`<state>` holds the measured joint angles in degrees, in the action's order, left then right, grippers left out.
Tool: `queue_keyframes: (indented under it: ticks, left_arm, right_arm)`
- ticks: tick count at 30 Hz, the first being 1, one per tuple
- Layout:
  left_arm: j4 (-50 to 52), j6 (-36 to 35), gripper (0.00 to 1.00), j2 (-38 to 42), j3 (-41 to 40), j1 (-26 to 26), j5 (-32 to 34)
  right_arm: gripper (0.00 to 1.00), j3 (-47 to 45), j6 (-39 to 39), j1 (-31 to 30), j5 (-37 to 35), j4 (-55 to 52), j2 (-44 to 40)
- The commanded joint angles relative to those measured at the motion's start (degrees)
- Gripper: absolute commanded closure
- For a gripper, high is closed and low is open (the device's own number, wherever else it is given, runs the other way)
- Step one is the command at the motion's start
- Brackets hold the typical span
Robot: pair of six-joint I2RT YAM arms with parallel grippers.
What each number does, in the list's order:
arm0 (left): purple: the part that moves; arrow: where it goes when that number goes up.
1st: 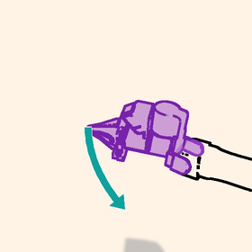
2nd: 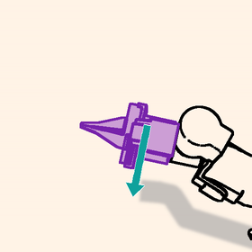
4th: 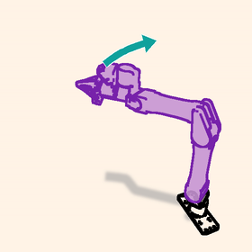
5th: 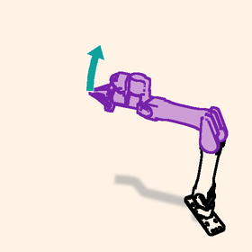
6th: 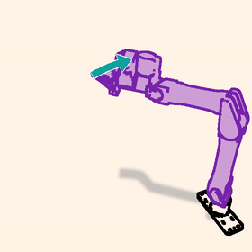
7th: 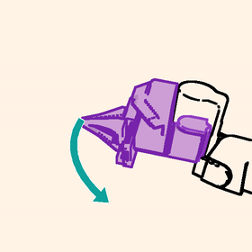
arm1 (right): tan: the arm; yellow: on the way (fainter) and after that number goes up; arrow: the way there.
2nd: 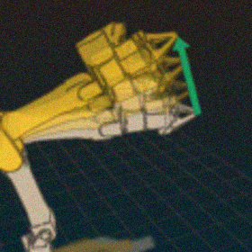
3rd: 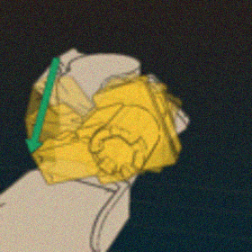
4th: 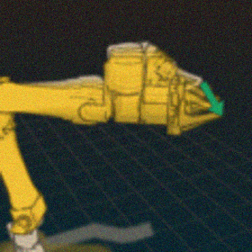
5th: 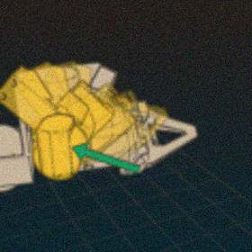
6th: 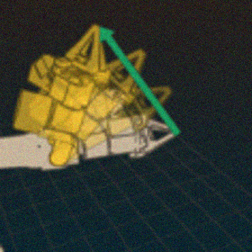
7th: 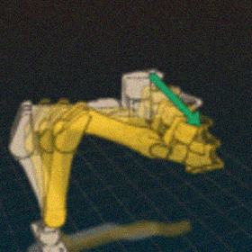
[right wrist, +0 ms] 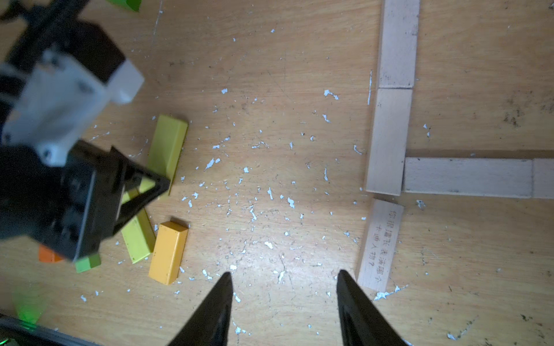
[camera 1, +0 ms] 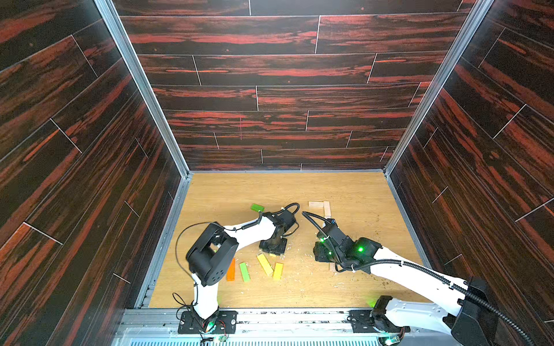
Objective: Assemble a giraffe with building blocks
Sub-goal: Move the building block to the center of the board.
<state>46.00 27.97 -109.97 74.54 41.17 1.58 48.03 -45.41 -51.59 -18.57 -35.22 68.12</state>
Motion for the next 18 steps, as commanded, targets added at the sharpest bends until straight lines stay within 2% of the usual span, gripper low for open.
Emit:
queue_keyframes:
  ticks: [1, 11, 18]
  left_arm:
    - [3.1, -2.3, 0.87, -1.5, 3.6, -3.3, 2.7]
    - [7.2, -10.2, 0.86, -8.0, 14.2, -11.7, -2.5]
    - [10.3, -14.2, 0.85, -12.3, 20.3, -14.5, -5.7]
  right_arm:
    - [0.43, -0.7, -0.3, 0.4, 0.1, -0.1, 0.6]
    - [0.43, -0.3, 0.2, 1.0, 0.8, 0.0, 1.7]
    - [0.43, 0.6, 0.7, 1.3, 1.3, 0.3, 3.1]
